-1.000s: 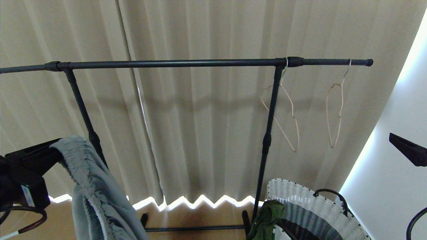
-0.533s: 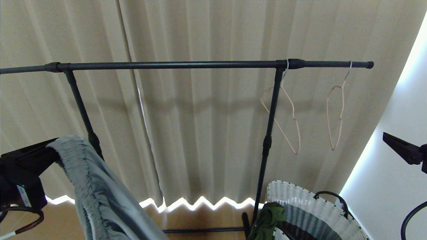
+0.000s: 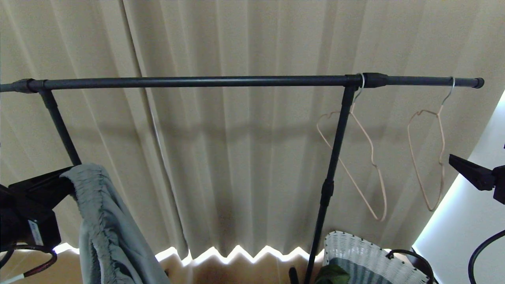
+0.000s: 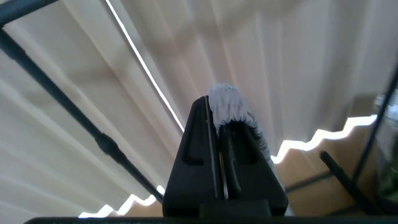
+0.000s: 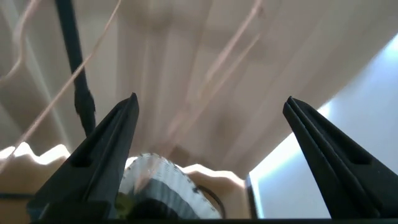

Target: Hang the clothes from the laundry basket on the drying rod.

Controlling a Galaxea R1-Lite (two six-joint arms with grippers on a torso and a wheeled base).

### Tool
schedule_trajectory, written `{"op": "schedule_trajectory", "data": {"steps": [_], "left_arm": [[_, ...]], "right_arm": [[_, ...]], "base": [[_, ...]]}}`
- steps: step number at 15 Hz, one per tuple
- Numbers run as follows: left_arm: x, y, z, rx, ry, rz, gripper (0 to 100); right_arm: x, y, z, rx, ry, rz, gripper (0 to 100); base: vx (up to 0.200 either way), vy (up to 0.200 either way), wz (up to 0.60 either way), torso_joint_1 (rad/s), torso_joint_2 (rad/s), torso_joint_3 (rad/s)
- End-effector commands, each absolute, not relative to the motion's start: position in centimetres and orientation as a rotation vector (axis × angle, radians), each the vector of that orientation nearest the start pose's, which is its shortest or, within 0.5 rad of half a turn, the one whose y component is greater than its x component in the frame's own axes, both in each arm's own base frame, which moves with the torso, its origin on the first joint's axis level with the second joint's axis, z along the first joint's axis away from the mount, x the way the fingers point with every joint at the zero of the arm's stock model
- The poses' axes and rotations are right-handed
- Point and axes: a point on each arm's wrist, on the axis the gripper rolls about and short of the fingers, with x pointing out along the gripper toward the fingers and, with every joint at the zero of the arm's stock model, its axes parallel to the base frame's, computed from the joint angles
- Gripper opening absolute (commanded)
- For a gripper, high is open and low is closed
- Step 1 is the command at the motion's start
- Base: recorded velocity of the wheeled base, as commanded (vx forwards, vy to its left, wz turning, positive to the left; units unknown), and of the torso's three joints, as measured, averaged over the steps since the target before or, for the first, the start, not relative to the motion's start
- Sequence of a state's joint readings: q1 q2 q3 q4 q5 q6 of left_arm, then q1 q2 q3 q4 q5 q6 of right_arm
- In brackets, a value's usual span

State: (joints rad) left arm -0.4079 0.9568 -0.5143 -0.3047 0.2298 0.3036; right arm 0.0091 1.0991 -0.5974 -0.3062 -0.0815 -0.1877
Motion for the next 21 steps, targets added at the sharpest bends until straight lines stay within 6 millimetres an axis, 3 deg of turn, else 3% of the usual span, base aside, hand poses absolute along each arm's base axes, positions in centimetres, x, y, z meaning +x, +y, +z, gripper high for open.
{"op": "schedule_trajectory", "data": {"steps": [1, 7, 10, 17, 21], "left_arm": [[11.1, -4.2, 22.1, 0.348, 0.115, -0.198, 0], [11.4, -4.5, 21.8, 0.353, 0.132, -0.211, 0], [11.3, -4.4, 21.8, 0.355, 0.129, -0.211, 0], [11.4, -4.5, 21.8, 0.358, 0.133, -0.213, 0], [11.4, -4.5, 21.7, 0.359, 0.136, -0.214, 0]], "right_arm": [[16.0, 0.0, 22.9, -0.175, 0.214, -0.056, 100], [21.1, -0.8, 22.5, -0.054, 0.303, -0.117, 100], [23.0, -1.0, 21.1, -0.061, 0.374, -0.158, 100], [25.3, -1.4, 20.0, -0.083, 0.429, -0.275, 100], [25.4, -1.4, 20.1, -0.079, 0.425, -0.282, 100]], "base": [[0.000, 0.000, 0.00, 0.000, 0.00, 0.000], [0.000, 0.000, 0.00, 0.000, 0.00, 0.000], [0.000, 0.000, 0.00, 0.000, 0.00, 0.000], [0.000, 0.000, 0.00, 0.000, 0.00, 0.000], [0.000, 0.000, 0.00, 0.000, 0.00, 0.000]]}}
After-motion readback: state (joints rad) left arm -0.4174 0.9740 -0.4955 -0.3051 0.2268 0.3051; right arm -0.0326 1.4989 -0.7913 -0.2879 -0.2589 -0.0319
